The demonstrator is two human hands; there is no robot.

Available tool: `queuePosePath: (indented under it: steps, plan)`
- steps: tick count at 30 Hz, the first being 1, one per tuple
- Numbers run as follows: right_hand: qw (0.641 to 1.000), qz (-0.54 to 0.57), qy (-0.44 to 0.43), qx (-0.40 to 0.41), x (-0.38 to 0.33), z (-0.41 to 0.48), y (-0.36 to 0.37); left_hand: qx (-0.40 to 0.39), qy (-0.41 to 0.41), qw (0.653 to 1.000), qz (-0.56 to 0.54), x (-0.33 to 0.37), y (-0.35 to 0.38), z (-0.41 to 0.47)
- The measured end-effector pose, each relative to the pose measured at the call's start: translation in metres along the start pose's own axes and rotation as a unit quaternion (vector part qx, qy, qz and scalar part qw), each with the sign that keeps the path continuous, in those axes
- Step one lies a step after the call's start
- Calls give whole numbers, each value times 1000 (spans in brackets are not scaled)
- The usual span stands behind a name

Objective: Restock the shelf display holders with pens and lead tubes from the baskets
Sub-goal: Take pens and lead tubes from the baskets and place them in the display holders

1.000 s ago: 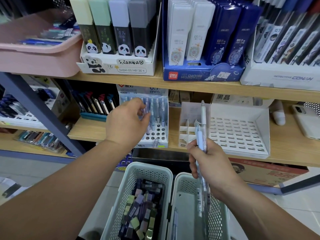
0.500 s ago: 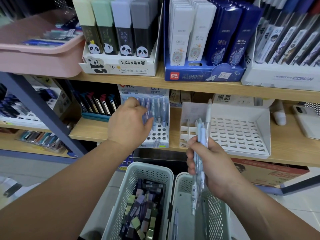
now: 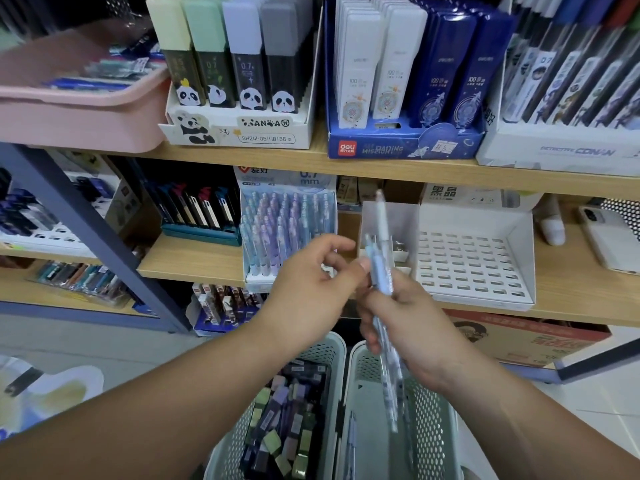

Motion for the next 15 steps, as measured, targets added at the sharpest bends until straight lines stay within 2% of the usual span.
queuePosePath:
  steps: [5, 12, 15]
  plan:
    - [993, -86, 25, -79, 9, -8, 19, 35, -20, 997, -69, -4, -13, 12]
    - [986, -112, 55, -107, 20, -5, 17, 26, -44, 994, -98, -8, -19, 15]
    - [986, -95, 69, -115, 21, -4, 18, 27, -72, 985, -157, -10, -18, 15]
Point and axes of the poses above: each hand's wrist, its own z-axis towards the middle knuckle, its own y-axis out of the palm, x = y × z, the point moved 8 cm from there along z, towards the middle knuckle, and after that the axes turned 3 degrees about z, right-handed, at the moved point
